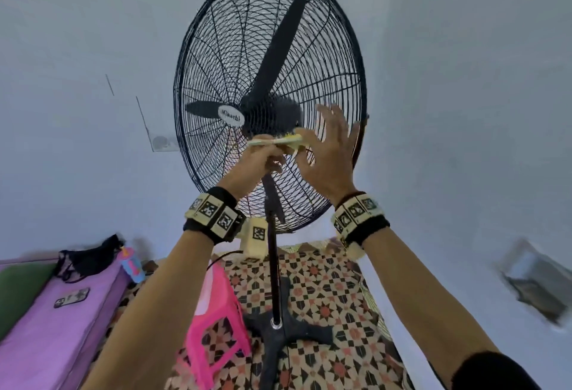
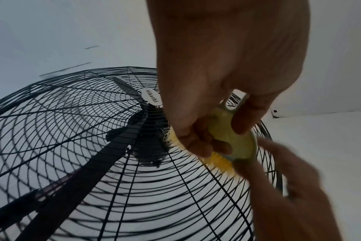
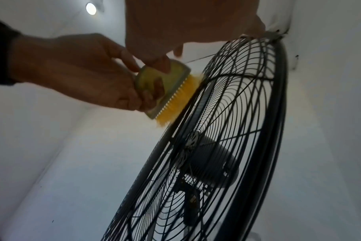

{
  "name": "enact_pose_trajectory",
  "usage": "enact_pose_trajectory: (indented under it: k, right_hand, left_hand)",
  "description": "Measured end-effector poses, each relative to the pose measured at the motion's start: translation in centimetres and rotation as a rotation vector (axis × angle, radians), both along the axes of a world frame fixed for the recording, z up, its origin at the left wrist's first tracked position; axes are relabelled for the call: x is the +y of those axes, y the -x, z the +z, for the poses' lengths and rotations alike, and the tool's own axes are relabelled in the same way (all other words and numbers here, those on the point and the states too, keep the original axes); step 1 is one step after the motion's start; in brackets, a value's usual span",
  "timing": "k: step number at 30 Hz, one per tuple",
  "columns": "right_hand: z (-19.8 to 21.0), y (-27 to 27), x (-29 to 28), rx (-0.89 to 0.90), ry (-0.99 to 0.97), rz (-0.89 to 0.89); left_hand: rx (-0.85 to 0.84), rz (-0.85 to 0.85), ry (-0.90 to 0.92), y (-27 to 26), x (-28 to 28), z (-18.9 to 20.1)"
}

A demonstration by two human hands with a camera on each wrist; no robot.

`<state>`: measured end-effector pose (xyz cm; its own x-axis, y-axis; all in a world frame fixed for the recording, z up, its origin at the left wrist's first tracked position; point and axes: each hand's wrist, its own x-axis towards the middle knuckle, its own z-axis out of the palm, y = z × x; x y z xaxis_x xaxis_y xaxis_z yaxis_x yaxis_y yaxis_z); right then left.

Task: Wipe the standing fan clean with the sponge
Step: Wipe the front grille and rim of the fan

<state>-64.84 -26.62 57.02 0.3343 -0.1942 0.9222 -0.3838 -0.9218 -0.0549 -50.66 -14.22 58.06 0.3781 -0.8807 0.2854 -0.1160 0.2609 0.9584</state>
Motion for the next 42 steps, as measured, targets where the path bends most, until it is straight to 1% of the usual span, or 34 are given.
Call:
enact_pose_trajectory:
  k: [1,2,4,5,6,7,8,10,12,13,14,16,17,18,20,21,23,25,28,30,33,37,40,42]
  right_hand:
    - [-0.4,-0.7,0.1,0.027,-0.010,-0.038]
    - [-0.8,-1.4,0.3,0.036,-0.015,-0.073]
    - [-1.2,-2.8,1.0,0.039,0.015,-0.152]
    - [-1.2,-3.4,1.4,0.033,0.038,-0.189]
    - [-1.1,-3.9,1.9,0.025,0.058,-0.223]
    - [-0.9,-4.4,2.2,0.018,0.070,-0.258]
    - [-0.8,-5.0,2.4,0.008,0.076,-0.289]
    - [-0.6,-5.5,2.6,0.005,0.045,-0.330]
    - [-0.6,-5.4,2.4,0.009,0.011,-0.343]
    - [-0.6,-5.4,2.3,0.011,-0.003,-0.345]
    - [-0.6,-5.3,2.2,0.009,-0.021,-0.346]
    - [-0.7,-5.0,2.3,0.015,-0.062,-0.381]
    - [-1.0,-4.8,2.3,0.029,-0.074,-0.434]
    - [-1.3,-4.5,2.2,0.039,-0.084,-0.500]
    - [-2.3,-4.1,2.1,0.004,-0.130,-0.591]
    - [-2.8,-4.0,1.9,-0.038,-0.171,-0.591]
    - [-3.3,-4.0,1.5,-0.132,-0.287,-0.543]
    - [-3.3,-3.9,1.1,-0.169,-0.349,-0.529]
    - [-3.2,-3.7,0.1,-0.183,-0.406,-0.516]
    - [-3.0,-3.6,-0.9,-0.225,-0.472,-0.494]
    - [-2.7,-3.1,-2.7,-0.254,-0.559,-0.444]
    - [-2.3,-2.1,-5.3,-0.204,-0.606,-0.376]
    - [-2.2,-1.2,-7.3,-0.151,-0.635,-0.313]
    - [-2.0,-0.7,-8.3,-0.125,-0.666,-0.269]
  left_hand:
    - [-0.054,0.008,-0.014,-0.6,0.1,0.3]
    - [-0.193,0.055,-0.017,-1.6,0.2,0.5]
    - [-0.664,0.237,-0.054,-3.8,0.7,1.1]
    - [-0.894,0.380,-0.118,-4.8,1.0,1.4]
    - [-1.073,0.536,-0.180,-5.4,1.2,1.9]
    - [-1.189,0.643,-0.231,-5.8,1.5,2.6]
    - [-1.271,0.700,-0.270,-6.1,1.7,3.3]
    - [-1.380,0.712,-0.318,-6.5,2.0,4.5]
    - [-1.453,0.678,-0.248,-6.8,2.0,5.6]
    - [-1.463,0.616,-0.159,-7.2,1.8,5.8]
    - [-1.456,0.517,-0.060,-7.8,1.5,5.9]
    - [-1.366,0.283,0.116,-9.1,0.8,5.5]
    - [-1.304,0.207,0.178,-9.6,0.5,5.2]
    - [-1.262,0.173,0.231,-10.2,0.3,5.0]
    - [-1.214,0.201,0.293,-11.3,0.0,4.8]
    - [-1.194,0.238,0.311,-11.9,-0.1,4.8]
    - [-1.166,0.329,0.308,-13.6,-0.6,4.7]
    - [-1.118,0.380,0.278,-15.2,-1.3,4.8]
    - [-1.028,0.376,0.245,-16.3,-2.3,4.8]
    - [-0.992,0.390,0.278,-16.6,-2.5,4.7]
    - [-0.982,0.417,0.327,-16.8,-3.2,4.4]
    - [-0.977,0.382,0.368,-15.1,-3.8,4.1]
    - [-1.058,0.343,0.368,-12.5,-4.3,3.6]
    - [-1.133,0.387,0.338,-11.3,-4.7,2.7]
